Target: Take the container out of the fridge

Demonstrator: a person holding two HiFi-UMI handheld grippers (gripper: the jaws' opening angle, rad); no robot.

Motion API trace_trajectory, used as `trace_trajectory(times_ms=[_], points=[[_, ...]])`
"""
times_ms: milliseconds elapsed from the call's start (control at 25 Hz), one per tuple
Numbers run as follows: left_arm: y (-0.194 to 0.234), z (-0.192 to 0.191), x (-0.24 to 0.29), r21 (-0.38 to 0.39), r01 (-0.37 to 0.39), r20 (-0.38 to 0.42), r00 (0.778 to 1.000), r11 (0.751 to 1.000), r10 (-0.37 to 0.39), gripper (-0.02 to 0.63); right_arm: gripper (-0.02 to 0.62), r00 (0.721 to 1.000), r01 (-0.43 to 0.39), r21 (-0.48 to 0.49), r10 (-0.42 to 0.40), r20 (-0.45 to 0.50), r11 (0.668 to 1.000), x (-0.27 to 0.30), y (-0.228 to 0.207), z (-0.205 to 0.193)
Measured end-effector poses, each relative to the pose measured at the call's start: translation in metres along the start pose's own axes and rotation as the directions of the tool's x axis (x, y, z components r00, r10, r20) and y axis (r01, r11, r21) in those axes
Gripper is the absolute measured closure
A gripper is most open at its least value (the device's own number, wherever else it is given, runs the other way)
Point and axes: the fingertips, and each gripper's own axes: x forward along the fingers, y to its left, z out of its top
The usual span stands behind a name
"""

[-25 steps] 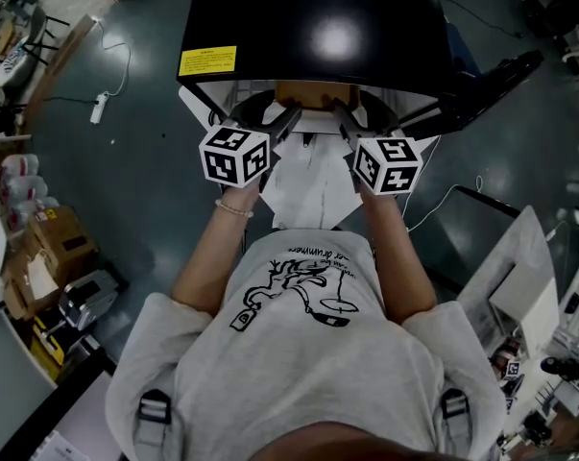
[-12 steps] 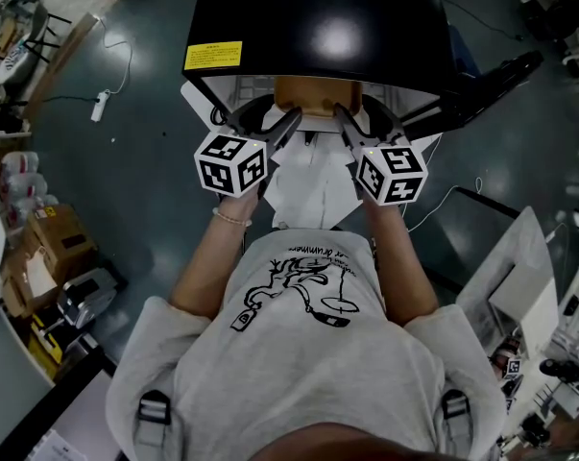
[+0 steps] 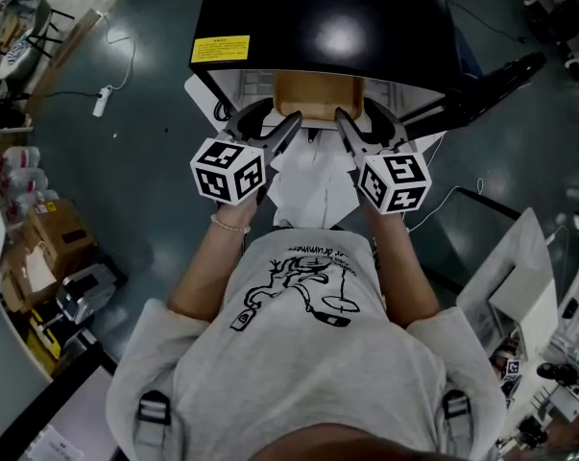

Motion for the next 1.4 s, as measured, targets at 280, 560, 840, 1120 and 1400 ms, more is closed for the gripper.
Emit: trace_trajectory(times_ms=[280, 560, 840, 1120, 1400], points=[[-0.002, -0.005, -0.006, -0.014, 0.001, 0.002, 1.0, 1.0, -0.001, 0.351, 0.373, 1.0, -0.006, -0.006, 0.006, -0.009, 1.0, -0.003, 0.005, -0.005], [-0.006, -0.009, -0.014, -0.01, -0.001, 0.003, 1.0, 1.0, 0.001, 0.351, 0.373, 1.0, -0.01, -0.007, 0.01, -0.01, 1.0, -0.01, 0.011, -0.008], [-0.011, -0.015, -0.02, -0.002, -0.009, 0.0, 1.0, 1.0, 0.009, 0.351, 0.373, 1.0, -0.014, -0.01, 0.014, -0.016, 1.0, -0.016, 0.015, -0.013], [-0.015, -0.02, -0.024, 0.014, -0.018, -0.007, 1.0, 1.0, 0.019, 0.352, 0.373, 1.0, -0.016, -0.003, 0.016, -0.027, 1.0, -0.021, 0.017, -0.02], [-0.018, -0.029, -0.027, 0.017, -0.02, -0.016, 1.0, 1.0, 0.02, 0.353, 0.373, 0.999, -0.015, 0.001, 0.015, -0.043, 1.0, -0.026, 0.018, -0.031]])
